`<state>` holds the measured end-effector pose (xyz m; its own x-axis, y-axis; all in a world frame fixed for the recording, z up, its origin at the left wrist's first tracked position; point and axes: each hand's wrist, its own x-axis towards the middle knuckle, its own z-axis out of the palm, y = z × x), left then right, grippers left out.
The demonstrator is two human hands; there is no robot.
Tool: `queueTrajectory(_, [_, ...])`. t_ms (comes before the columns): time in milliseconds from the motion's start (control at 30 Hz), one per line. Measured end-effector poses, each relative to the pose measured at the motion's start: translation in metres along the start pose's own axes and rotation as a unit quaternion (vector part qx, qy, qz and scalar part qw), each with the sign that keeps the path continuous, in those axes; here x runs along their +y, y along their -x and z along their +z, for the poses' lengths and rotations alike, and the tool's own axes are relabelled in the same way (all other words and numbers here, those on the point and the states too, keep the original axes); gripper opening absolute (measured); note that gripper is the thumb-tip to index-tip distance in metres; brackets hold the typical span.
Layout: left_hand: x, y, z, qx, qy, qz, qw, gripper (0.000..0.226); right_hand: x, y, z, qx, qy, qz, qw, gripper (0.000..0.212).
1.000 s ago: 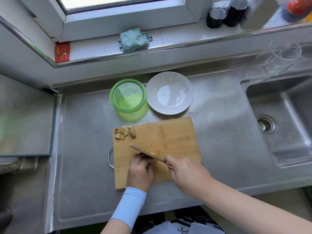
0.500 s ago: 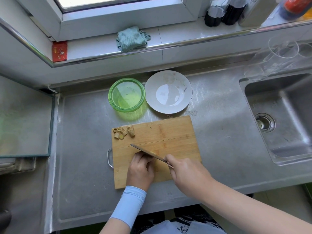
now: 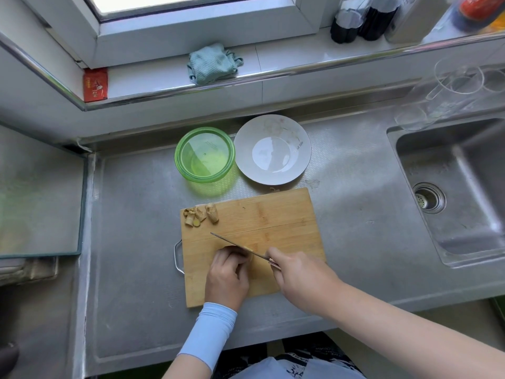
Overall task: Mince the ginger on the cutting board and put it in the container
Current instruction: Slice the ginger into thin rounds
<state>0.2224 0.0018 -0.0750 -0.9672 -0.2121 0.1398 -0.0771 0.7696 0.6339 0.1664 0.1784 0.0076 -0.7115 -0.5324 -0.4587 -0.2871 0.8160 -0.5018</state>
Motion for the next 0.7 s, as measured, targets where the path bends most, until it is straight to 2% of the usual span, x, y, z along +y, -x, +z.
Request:
queueTrajectory(233, [0.0, 0.0, 0.0, 0.001, 0.007, -0.004, 1.0, 0.023, 0.002, -0.002, -0.001, -0.004, 0.002, -0.01, 1.0, 0.012])
queueTrajectory(433, [-0.001, 0.002, 0.001, 0.009, 0.011, 0.001, 1.0, 0.011, -0.004, -0.027, 0.008, -0.032, 0.015, -0.002, 0.999, 0.018])
queueTrajectory(600, [0.0, 0.003, 0.001, 0.009, 0.014, -0.005, 1.0, 0.011, -0.002, -0.027, 0.013, -0.02, 0.017, -0.016, 1.0, 0.022])
queueTrajectory(700, [-0.001, 0.003, 0.001, 0.004, 0.014, -0.009, 1.0, 0.021, 0.0, -0.018, 0.013, -0.003, 0.002, -0.028, 1.0, 0.018])
